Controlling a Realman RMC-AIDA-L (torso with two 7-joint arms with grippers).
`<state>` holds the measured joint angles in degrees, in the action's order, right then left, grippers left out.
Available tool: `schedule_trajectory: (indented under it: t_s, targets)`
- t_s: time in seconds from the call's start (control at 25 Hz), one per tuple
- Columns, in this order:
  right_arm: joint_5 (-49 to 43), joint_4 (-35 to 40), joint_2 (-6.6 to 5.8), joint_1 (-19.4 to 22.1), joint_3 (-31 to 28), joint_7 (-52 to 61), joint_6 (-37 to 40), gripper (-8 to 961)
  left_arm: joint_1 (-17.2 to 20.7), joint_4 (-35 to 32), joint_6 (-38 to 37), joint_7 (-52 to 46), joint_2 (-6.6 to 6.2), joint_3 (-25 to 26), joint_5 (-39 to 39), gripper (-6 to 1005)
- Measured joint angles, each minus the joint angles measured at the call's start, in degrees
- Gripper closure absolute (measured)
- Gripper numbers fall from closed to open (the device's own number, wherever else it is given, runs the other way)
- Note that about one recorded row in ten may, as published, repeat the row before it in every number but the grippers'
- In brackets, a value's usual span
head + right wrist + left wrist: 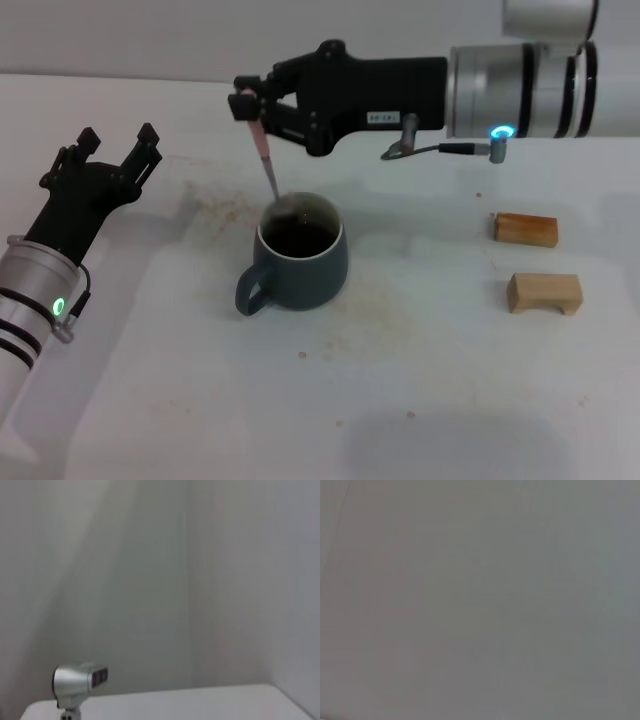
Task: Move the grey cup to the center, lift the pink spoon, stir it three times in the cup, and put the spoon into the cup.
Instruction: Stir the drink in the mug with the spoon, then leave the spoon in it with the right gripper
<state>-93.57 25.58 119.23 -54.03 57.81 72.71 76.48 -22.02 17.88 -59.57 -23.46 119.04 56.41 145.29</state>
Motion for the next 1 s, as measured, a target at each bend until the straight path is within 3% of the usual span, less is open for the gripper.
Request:
schedule_trajectory:
  t_s: [1.0]
  targets:
    - [1.5, -7.4, 0.23, 1.1, 2.6, -6.5, -4.9, 858, -1.1, 0.0, 1.3, 0.0, 0.05, -0.1, 0.0, 172]
